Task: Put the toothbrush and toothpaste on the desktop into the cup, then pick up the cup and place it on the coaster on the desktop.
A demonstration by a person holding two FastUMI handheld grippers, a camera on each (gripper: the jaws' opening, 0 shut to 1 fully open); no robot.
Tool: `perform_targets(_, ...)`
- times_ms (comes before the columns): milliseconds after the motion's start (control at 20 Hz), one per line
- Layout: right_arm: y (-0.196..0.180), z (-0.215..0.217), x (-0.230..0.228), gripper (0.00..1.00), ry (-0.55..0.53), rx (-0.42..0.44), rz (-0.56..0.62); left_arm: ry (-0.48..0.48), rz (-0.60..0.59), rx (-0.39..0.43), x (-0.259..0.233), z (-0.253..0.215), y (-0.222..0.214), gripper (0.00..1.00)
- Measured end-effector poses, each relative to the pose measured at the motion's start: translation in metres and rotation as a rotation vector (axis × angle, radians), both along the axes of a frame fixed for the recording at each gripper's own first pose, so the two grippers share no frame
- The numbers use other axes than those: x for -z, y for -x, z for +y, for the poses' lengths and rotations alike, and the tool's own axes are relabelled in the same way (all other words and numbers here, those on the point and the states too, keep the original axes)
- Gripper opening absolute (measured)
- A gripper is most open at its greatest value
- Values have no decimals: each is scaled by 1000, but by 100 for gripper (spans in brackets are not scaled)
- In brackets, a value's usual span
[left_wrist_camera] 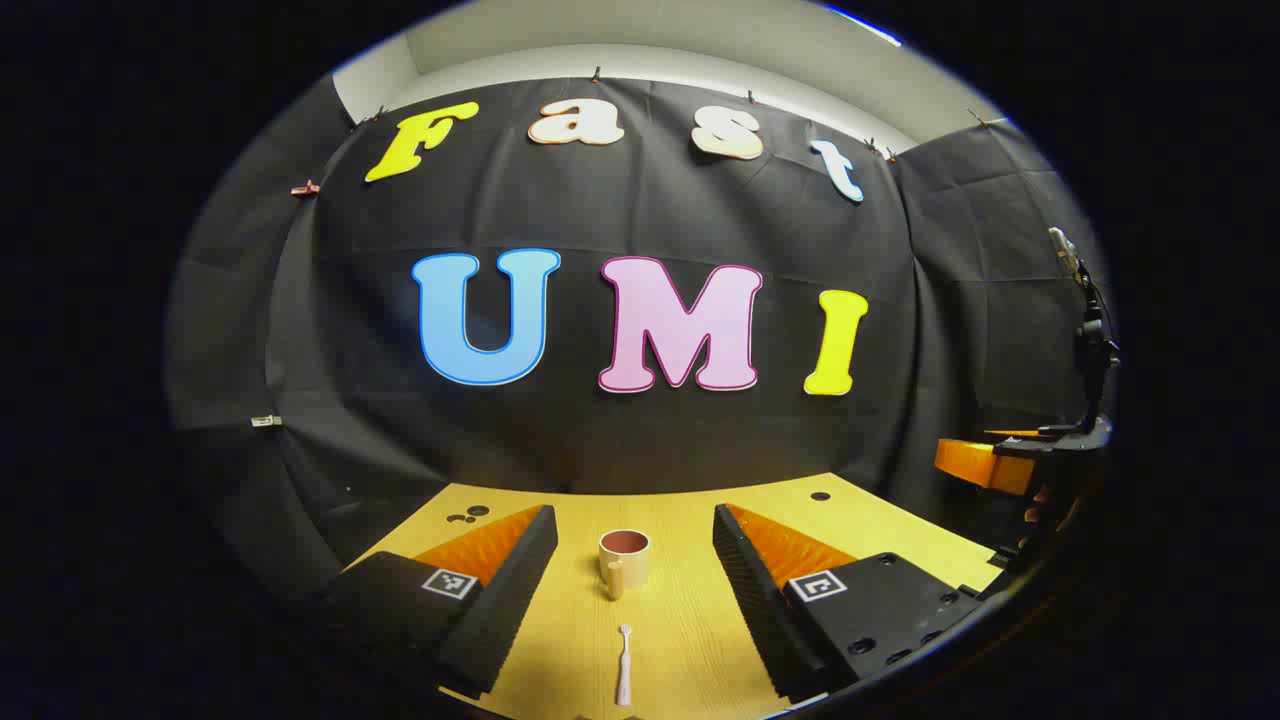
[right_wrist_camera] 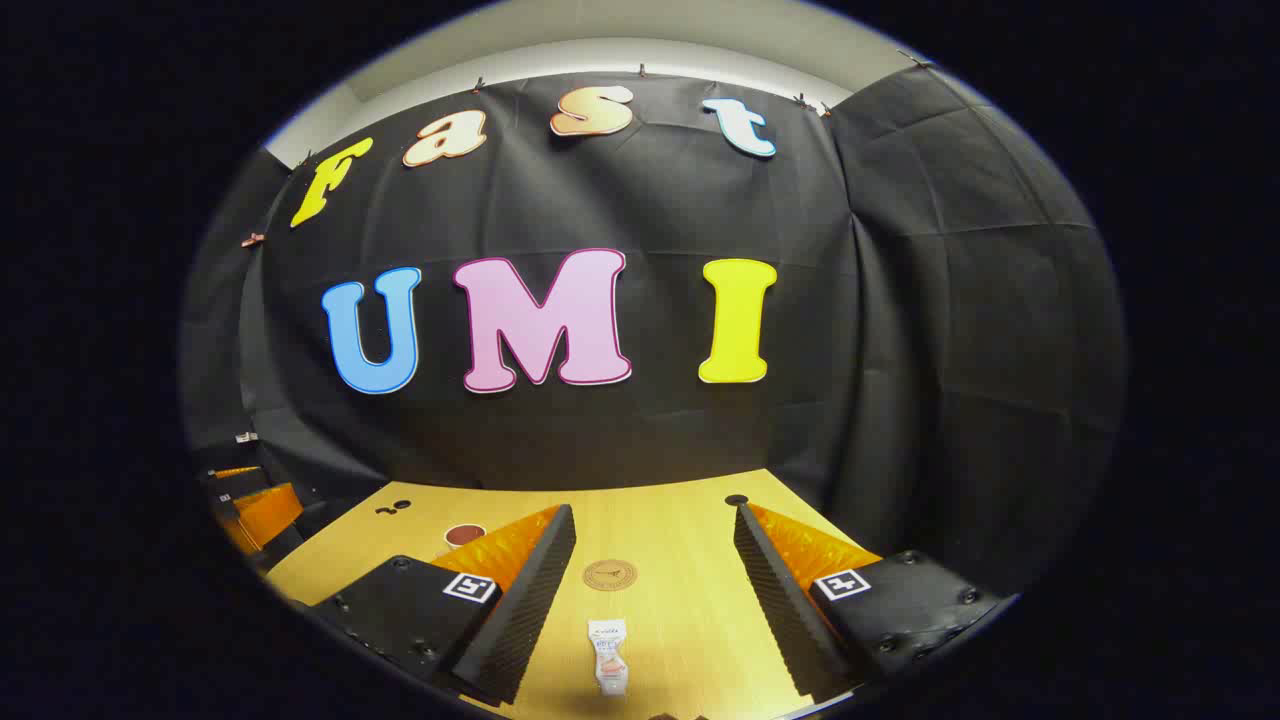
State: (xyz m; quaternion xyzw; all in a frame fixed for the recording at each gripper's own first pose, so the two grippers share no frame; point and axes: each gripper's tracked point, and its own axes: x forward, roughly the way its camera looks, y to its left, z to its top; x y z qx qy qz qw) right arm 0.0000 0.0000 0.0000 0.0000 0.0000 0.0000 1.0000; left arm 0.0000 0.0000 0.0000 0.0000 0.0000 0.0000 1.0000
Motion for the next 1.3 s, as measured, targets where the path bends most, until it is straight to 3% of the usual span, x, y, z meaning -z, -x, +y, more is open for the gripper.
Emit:
perform_targets(1000, -33, 31, 31, 98, 46, -62, 83, 36, 55, -61, 26, 21, -9, 97)
perform_targets(1300, -53, 48, 69, 98, 32, -109, 208, 59, 112, -67, 47, 19, -9, 97)
